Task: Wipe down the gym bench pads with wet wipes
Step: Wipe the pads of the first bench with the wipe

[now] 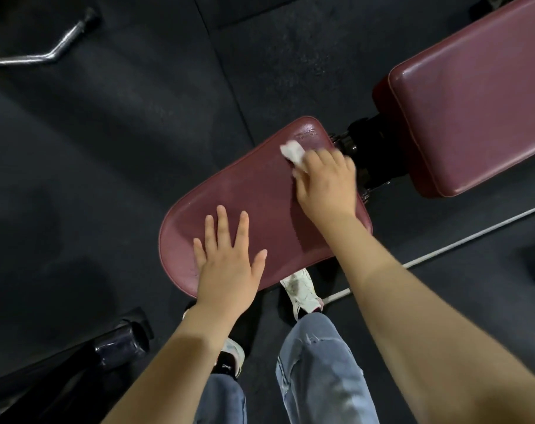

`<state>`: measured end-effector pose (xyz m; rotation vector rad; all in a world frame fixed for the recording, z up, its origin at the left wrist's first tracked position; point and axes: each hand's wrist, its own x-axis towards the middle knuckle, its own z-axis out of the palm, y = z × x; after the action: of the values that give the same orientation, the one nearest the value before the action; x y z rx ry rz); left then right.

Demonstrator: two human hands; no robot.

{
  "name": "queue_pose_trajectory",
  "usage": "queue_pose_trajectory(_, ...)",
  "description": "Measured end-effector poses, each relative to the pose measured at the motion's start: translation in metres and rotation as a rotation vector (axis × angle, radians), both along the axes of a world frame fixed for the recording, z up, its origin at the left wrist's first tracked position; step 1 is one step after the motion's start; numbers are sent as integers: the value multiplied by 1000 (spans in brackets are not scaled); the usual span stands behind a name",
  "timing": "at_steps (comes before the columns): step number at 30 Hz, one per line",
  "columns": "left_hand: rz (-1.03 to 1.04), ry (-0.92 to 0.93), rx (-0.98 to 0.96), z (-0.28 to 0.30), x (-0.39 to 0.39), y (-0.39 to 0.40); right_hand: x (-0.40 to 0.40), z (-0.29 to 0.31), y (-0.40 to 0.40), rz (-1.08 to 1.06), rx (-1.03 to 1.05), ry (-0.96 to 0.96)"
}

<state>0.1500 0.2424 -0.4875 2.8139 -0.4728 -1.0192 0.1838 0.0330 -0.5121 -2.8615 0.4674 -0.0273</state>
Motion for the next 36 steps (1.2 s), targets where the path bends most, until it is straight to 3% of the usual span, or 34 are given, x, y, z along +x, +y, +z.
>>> queue_pose_trajectory(5,-29,-27,55,-6,-6,-3,-115,15,-2,-252,134,184)
queue_pose_trajectory(7,-33,-35,67,-8,-8,-5,-89,9,-1,-242,128,155)
queue_pose_trajectory(11,-47,-58,79,-12,-9,-5,38,-4,3,-72,47,27)
queue_pose_trajectory(14,-60,-63,75,-13,-8,-3,85,-6,-3,42,9,53)
queue_pose_trajectory(18,-85,-59,77,-11,-6,-2,-7,-2,-27,-161,15,71)
queue_pose_trajectory(21,-100,-59,90,-12,-6,-1,-92,14,-19,-362,143,167)
queue_pose_trajectory(23,-103,-76,90,-12,-7,0,-100,14,-10,-419,223,185)
queue_pose_trajectory(28,-113,-120,84,-16,-10,2,28,-2,-17,-412,216,54)
queue_pose_trajectory(31,-120,-142,83,-19,-11,2,106,-10,-20,-322,190,149)
queue_pose_trajectory(34,-110,-138,77,-20,-11,2,113,-10,-26,-240,130,241)
queue_pose_trajectory(36,-102,-127,80,-19,-10,1,85,-6,-34,-303,129,220)
